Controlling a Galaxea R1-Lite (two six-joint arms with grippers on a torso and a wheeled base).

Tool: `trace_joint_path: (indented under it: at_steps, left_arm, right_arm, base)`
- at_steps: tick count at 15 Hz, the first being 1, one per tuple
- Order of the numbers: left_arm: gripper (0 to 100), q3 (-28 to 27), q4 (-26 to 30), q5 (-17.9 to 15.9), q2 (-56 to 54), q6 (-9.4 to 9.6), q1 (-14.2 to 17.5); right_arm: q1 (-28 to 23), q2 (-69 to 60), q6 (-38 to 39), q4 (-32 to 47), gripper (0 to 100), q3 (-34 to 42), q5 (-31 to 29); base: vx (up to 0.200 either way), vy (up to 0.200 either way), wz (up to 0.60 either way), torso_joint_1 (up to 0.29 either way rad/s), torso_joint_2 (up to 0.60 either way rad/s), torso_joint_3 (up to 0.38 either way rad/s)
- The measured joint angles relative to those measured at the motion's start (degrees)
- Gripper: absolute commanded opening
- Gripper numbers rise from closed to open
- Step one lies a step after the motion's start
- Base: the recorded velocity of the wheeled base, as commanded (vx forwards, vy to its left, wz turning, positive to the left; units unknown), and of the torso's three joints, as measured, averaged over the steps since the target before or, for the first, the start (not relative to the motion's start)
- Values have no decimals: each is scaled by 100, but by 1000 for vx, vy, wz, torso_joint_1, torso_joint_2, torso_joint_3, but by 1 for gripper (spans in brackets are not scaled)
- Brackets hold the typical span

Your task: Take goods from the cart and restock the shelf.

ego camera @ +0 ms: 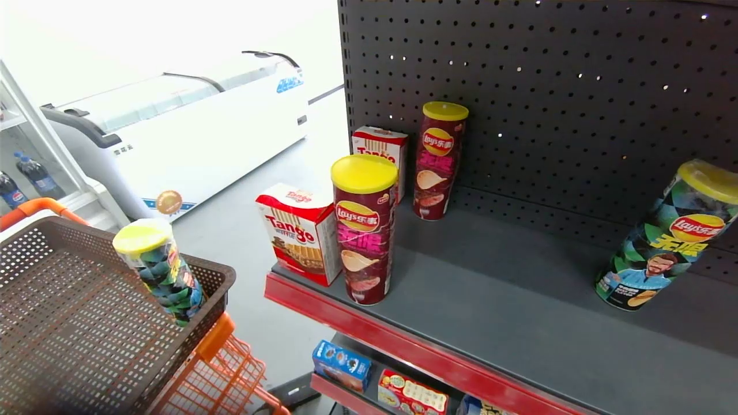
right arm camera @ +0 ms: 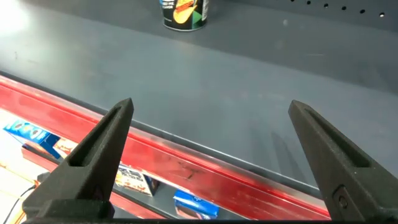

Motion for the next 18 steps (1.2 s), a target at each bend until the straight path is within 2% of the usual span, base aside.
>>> trace_joint_path:
  at_steps: [2,5,10,14,16,18]
  left_arm:
    - [100,-414,26,134,766,9,-21]
    - [100,-902,-358,344,2026,11,-40]
    - [100,-1079,-1983,399,4070,94,228]
    - [100,-806,-3188,390,5391,96,305]
    - [100,-612,-4061,404,6036,116,328]
    - [100,-463,-4756,552,6671,135,369]
  right_arm:
    - [0,0,0,0,100,0,0]
    - [2,0,-2,0,100,0,0]
    - [0,0,-2,0,100,0,2]
    - [5,0,0,0,100,0,0]
    - [5,0,0,0,100,0,2]
    - [0,0,0,0,100,0,2]
  base:
    - [0,0,0,0,0,0]
    - [0,0,0,0,0,0]
    - [0,0,0,0,0,0]
    - [0,0,0,0,0,0]
    - [0,0,0,0,0,0]
    - [0,0,0,0,0,0]
